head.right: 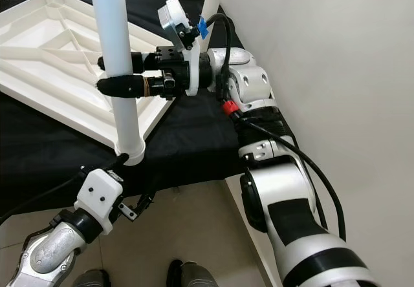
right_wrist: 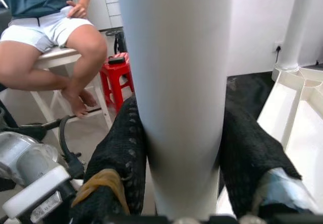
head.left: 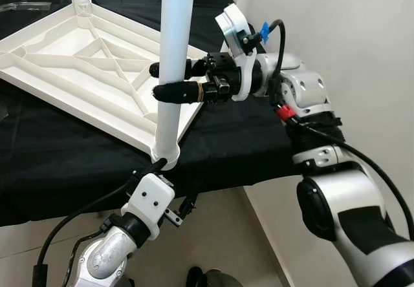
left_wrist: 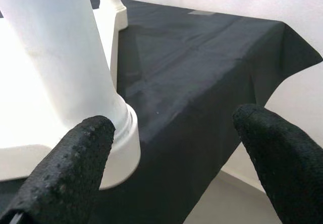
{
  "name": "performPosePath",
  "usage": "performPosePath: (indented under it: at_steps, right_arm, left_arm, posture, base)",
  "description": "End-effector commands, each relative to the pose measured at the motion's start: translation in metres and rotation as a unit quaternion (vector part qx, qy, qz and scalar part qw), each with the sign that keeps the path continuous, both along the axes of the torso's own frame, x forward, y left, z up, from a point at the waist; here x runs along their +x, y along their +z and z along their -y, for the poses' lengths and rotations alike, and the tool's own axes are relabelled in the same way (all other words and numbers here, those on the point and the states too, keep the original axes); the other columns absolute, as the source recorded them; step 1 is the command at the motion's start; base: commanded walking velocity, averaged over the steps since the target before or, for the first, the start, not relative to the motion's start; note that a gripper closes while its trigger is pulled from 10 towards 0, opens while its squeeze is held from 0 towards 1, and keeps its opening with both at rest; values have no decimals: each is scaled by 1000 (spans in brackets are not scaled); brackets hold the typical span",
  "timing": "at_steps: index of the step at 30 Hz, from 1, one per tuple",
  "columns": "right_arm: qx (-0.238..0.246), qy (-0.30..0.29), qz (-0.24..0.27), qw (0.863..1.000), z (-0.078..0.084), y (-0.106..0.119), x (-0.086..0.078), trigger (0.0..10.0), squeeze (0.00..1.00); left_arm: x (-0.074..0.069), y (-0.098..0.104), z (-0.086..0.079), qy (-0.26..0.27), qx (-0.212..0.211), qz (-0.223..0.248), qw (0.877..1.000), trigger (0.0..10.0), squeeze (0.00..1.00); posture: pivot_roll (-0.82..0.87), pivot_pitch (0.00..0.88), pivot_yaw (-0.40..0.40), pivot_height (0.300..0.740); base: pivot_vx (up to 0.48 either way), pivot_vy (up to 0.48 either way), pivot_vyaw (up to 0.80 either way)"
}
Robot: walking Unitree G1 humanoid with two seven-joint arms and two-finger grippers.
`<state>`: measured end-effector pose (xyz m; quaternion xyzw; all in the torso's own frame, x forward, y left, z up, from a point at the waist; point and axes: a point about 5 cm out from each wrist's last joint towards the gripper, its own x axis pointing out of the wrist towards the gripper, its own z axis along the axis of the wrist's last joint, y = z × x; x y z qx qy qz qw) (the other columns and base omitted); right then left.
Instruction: Building children table
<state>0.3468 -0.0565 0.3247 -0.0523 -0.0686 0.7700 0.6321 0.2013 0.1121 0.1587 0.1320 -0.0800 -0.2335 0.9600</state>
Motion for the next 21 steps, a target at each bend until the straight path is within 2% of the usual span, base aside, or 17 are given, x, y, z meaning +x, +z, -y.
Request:
performPosePath:
  at_steps: [1, 3, 5, 6, 7, 8, 9, 10, 11, 12, 13, 14, 15, 16, 17, 18, 21]
  right_arm:
    - [-3, 18, 1, 1000, 2, 2, -1, 0, 0]
    - [-3, 18, 1, 1000, 2, 2, -1, 0, 0]
    - [-13, -40, 4, 999, 13, -1, 4, 0, 0]
    - [-13, -40, 4, 999, 13, -1, 4, 0, 0]
    - [-13, -93, -4, 996, 22, -5, 4, 0, 0]
    - [-13, -93, -4, 996, 22, -5, 4, 0, 0]
    - [-12, -144, -18, 989, 30, -11, 3, 0, 0]
    - [-8, -244, -51, 968, 36, -25, 4, 0, 0]
    - [-8, -244, -51, 968, 36, -25, 4, 0, 0]
    - [-8, -335, -75, 939, 41, -39, 3, 0, 0]
    - [45, -561, -100, 820, 47, -57, 4, 0, 0]
    - [45, -561, -100, 820, 47, -57, 4, 0, 0]
    - [33, -644, -126, 754, 48, -86, -17, 0, 0]
    - [26, -682, -142, 717, 48, -102, -34, 0, 0]
    - [34, -675, -147, 722, 40, -101, -39, 0, 0]
    - [37, -645, -143, 750, 31, -97, -39, 0, 0]
    - [45, -630, -150, 761, 23, -91, -36, 0, 0]
  left_arm:
    - [-2, -2, 3, -5, -5, -9, 1000, 10000, 0]
    - [-2, -2, 3, -5, -5, -9, 1000, 10000, 0]
    - [-1, -2, 3, -4, -5, -10, 1000, 10000, 0]
    - [-1, -2, 3, -4, -5, -10, 1000, 10000, 0]
    - [-1, -2, 2, -4, -5, -10, 1000, 10000, 0]
    - [-1, -2, 2, -4, -5, -10, 1000, 10000, 0]
    - [-1, -3, 3, -3, -5, -10, 1000, 10000, 0]
    - [-1, -3, 3, -3, -6, -10, 1000, 10000, 0]
    - [-1, -3, 3, -3, -6, -10, 1000, 10000, 0]
    - [-1, -3, 3, -2, -6, -9, 1000, 10000, 0]
    - [-1, -3, 3, -1, -6, -9, 1000, 10000, 0]
    - [-1, -3, 3, -1, -6, -9, 1000, 10000, 0]
    - [2, -3, 3, -1, -3, -8, 1000, 10000, 0]
    - [3, -3, 3, -1, -1, -8, 1000, 10000, 0]
    - [5, -4, 2, -4, 1, -8, 1000, 10000, 0]
    - [6, -4, 2, -6, 2, -9, 1000, 10000, 0]
    - [7, -6, 2, -9, 3, -11, 1000, 10000, 0]
  posture:
    - [113, 214, -198, 740]
    - [113, 214, -198, 740]
    - [98, 209, -196, 740]
    - [98, 209, -196, 740]
    - [93, 207, -200, 740]
    - [93, 207, -200, 740]
    - [80, 201, -214, 740]
    - [78, 200, -223, 740]
    - [78, 200, -223, 740]
    - [78, 200, -223, 740]
    - [93, 195, -231, 740]
    - [93, 195, -231, 740]
    - [102, 199, -209, 740]
    - [96, 201, -207, 740]
    - [78, 175, -190, 740]
    - [78, 175, -190, 740]
    - [73, 161, -194, 740]
  base:
    - [0, 0, 0]
    - [0, 0, 0]
    - [0, 0, 0]
    - [0, 0, 0]
    - [0, 0, 0]
    - [0, 0, 0]
    - [0, 0, 0]
    - [0, 0, 0]
    - [0, 0, 0]
    - [0, 0, 0]
    - [0, 0, 0]
    - [0, 0, 0]
    - [0, 0, 0]
    - [0, 0, 0]
    - [0, 0, 0]
    - [0, 0, 0]
    - [0, 0, 0]
